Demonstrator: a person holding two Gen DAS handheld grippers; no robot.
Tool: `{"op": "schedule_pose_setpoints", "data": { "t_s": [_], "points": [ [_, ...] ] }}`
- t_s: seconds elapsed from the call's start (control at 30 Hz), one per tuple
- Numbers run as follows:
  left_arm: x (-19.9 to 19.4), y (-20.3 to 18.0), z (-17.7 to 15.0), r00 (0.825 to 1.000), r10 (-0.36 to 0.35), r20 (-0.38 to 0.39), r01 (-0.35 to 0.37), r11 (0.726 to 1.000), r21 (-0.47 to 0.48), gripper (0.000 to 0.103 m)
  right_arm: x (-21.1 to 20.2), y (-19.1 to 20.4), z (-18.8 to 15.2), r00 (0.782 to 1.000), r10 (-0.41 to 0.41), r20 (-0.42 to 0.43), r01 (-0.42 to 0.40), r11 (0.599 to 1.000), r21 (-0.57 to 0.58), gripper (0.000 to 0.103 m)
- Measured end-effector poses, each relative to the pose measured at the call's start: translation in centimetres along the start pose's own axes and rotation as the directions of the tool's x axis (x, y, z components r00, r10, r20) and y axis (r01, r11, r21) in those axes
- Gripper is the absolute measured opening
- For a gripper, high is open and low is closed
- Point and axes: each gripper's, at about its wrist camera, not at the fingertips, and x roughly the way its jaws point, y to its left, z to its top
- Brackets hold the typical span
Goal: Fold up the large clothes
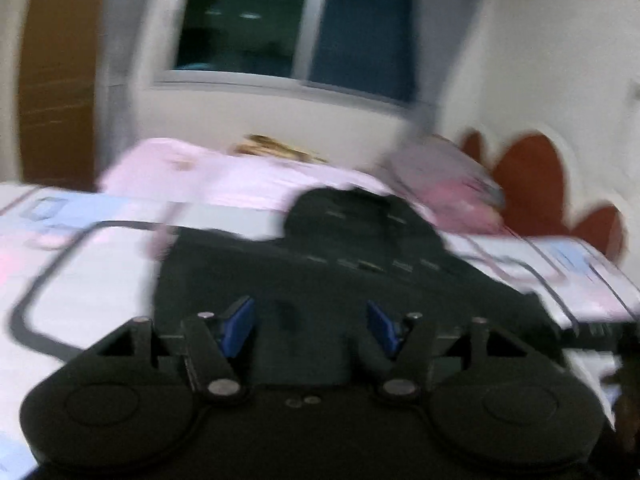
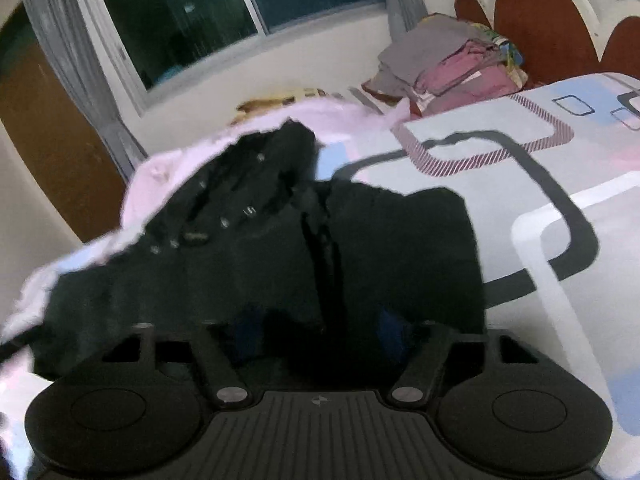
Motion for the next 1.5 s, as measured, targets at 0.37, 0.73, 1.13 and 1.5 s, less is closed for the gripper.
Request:
{"op": "schedule_pose_setpoints", "data": {
  "t_s": [0.37,0.73,1.13,1.5],
  "points": [
    [6.2,3.4,-2.5,0.973,-0.048,-0.225,0.026,0.994,-0.102,0.046,0.6,-1.1,-0.4,0.996,-0.087,-0.005,0.086,0.995,-0.056,0.028],
    [6.0,3.3,2.8,0.993,-0.059,-0.104,0.058,0.998,-0.010,0.070,-1.9,1.3,2.4,0.986,-0.087,0.145,0.111,0.980,-0.168,0.061],
    [15.7,1.0,1.2,0.932,-0.076,-0.353,0.124,0.986,0.115,0.069,8.7,5.5,-0.4,0.991,-0.131,-0.021,0.118,0.944,-0.307,0.060],
    [11.6,2.7,0.8,0.913,-0.011,-0.408,0.099,0.976,0.195,0.061,6.0,4.1,-0.4,0.966,-0.221,-0.134,0.162,0.922,-0.351,0.060]
  ]
}}
